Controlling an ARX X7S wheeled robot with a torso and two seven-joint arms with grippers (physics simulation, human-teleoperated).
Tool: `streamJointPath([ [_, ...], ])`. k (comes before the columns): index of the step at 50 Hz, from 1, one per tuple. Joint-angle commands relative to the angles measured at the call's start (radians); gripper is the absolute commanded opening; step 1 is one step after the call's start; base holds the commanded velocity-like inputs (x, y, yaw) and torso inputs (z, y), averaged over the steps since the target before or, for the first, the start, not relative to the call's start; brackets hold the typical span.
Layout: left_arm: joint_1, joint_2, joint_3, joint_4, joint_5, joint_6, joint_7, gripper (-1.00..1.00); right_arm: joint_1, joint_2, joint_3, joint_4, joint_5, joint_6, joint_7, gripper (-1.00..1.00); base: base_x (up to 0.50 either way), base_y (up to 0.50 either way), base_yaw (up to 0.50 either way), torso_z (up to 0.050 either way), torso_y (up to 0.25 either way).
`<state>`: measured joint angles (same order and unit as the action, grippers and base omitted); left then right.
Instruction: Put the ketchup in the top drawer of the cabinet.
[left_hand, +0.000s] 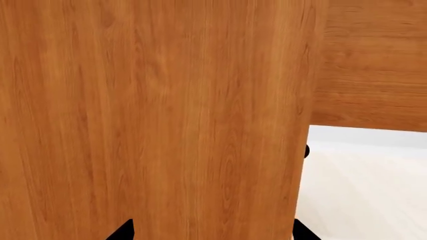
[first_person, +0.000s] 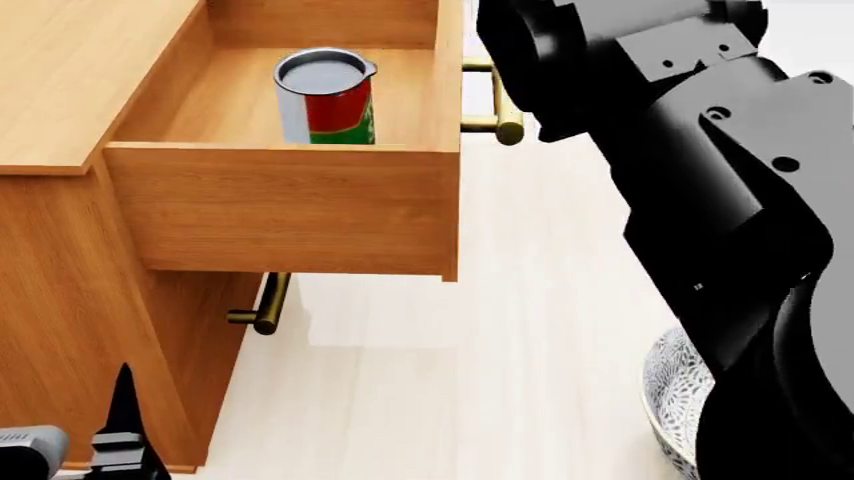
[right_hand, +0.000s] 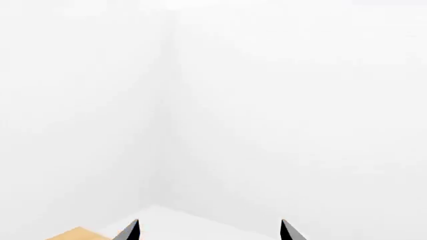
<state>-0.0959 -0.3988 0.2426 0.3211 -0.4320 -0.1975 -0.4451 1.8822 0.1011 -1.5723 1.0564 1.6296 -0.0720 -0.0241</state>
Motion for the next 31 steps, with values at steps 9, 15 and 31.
streamJointPath([
  [9, 0.0, -0.013, 0.007, 0.046, 0.002, -0.015, -0.012, 1.0, 0.088, 0.53, 0.003, -0.926, -0.131, -0.14, 0.513, 1.0, 0.0, 0.0, 0.0, 0.0, 0.0],
  [15, 0.002, -0.028, 0.009, 0.093, 0.006, -0.029, -0.022, 1.0, 0.072, 0.636, -0.001, -1.095, -0.159, -0.155, 0.59, 1.0, 0.0, 0.0, 0.0, 0.0, 0.0],
  [31, 0.023, -0.064, 0.007, 0.225, 0.003, -0.062, -0.049, 1.0, -0.063, 0.861, -0.046, -1.43, -0.363, -0.246, 0.831, 1.0, 0.0, 0.0, 0.0, 0.0, 0.0],
])
